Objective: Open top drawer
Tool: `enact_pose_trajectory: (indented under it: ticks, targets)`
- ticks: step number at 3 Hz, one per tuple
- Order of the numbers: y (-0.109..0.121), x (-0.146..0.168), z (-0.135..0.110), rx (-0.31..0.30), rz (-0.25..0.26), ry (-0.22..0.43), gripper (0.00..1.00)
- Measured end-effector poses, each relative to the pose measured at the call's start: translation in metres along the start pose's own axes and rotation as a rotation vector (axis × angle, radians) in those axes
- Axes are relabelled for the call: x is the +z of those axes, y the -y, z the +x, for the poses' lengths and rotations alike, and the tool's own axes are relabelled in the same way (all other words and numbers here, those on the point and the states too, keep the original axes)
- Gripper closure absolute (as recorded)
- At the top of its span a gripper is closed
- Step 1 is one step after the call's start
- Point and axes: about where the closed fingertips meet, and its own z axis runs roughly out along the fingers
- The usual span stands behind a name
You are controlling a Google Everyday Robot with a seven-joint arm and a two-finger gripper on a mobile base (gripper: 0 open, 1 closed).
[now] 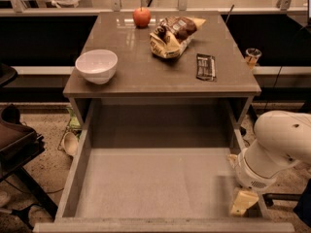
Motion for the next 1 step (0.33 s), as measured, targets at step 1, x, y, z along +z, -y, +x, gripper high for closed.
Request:
enact_pose_trajectory:
  ticks: [1]
  targets:
    - [0.0,0.0,0.0,0.0,0.0,0.0,0.0]
